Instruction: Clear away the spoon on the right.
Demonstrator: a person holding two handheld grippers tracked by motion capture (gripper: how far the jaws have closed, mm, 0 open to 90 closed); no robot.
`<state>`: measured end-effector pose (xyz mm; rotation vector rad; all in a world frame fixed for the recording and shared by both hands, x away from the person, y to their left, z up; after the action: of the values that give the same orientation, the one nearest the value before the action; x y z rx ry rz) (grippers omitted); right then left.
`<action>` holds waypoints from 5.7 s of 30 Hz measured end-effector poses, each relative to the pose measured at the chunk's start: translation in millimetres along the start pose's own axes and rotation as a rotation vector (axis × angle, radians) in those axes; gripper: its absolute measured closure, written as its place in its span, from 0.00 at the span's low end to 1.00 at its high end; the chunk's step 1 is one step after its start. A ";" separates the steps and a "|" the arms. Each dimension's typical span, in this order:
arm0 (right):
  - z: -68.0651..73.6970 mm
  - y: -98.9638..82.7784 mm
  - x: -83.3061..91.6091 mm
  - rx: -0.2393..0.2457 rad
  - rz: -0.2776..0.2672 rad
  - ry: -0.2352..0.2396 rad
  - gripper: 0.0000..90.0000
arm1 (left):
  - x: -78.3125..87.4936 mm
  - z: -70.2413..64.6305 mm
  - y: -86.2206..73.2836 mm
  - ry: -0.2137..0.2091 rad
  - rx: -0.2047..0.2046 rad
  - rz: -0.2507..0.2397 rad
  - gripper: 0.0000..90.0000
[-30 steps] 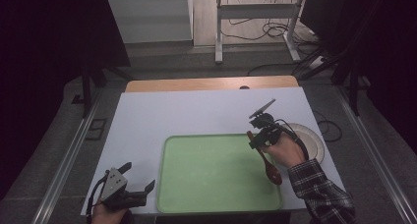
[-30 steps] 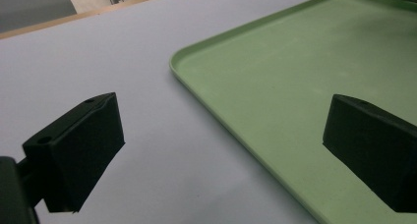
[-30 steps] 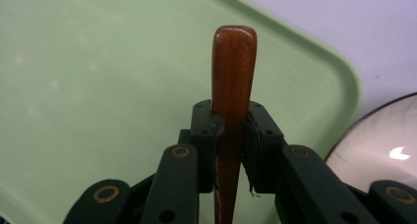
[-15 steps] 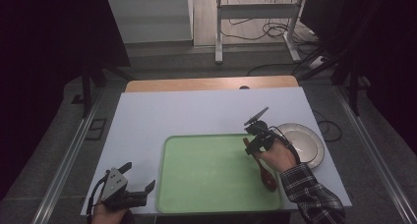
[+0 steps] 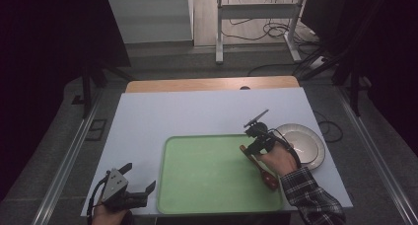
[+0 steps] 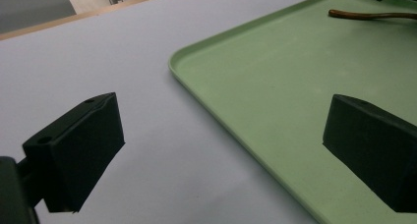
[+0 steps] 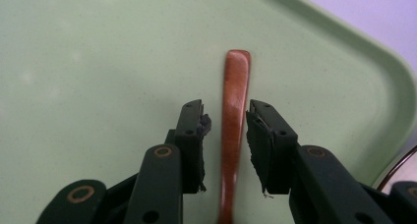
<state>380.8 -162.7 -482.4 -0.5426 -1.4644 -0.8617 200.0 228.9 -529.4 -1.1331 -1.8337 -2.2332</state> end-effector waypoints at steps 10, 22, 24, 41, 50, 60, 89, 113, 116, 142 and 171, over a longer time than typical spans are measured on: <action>13.7 -9.9 -5.2 0.101 -0.058 -0.027 0.99 | 0.0 0.0 0.0 0.000 0.000 0.000 0.02; 18.6 -23.0 -14.6 0.135 -0.110 -0.044 1.00 | 0.1 0.1 0.0 0.000 0.001 -0.002 0.02; 18.5 -25.5 -16.0 0.133 -0.116 -0.040 1.00 | 0.2 0.2 0.0 0.000 0.001 -0.002 0.02; 10.5 -35.3 -23.3 0.103 -0.097 -0.079 1.00 | 0.5 0.0 -0.1 -0.006 0.000 -0.002 0.02; -0.7 -37.8 -24.1 0.059 -0.095 -0.098 1.00 | 0.7 0.3 -0.2 -0.003 0.002 -0.003 0.02; -11.2 -40.1 -22.4 0.018 -0.104 -0.107 1.00 | 0.6 0.0 -0.1 -0.003 0.000 -0.003 0.02; -9.0 -40.3 -15.2 0.040 -0.165 -0.100 0.86 | 0.7 -0.2 -0.1 -0.004 -0.003 -0.003 0.02; -4.3 -38.8 -7.3 0.102 -0.223 -0.056 0.45 | 0.2 -0.9 0.1 -0.003 -0.005 -0.002 0.02; -3.0 -38.1 -4.9 0.110 -0.245 -0.059 0.38 | 0.2 -1.0 0.1 -0.003 -0.006 -0.003 0.02; 3.2 -51.8 30.6 0.166 -0.428 -0.050 0.00 | 0.7 1.9 -0.5 -0.005 0.026 -0.008 0.01; 15.8 -90.4 43.0 0.163 -0.575 -0.037 0.00 | 0.5 0.9 -0.3 -0.015 0.010 -0.006 0.02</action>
<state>296.7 -212.4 -455.6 -0.0040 -1.7381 -1.1640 200.0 229.9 -529.4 -1.1473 -1.8545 -2.2217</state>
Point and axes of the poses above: each handheld gripper's, and its own axes: x roughly backward along the jaws, y roughly out of its top, z roughly to its left, the point moved 2 cm from there along -x, roughly forward along the jaws, and after that the axes turned 8 degrees about z, right-handed, at the moved point
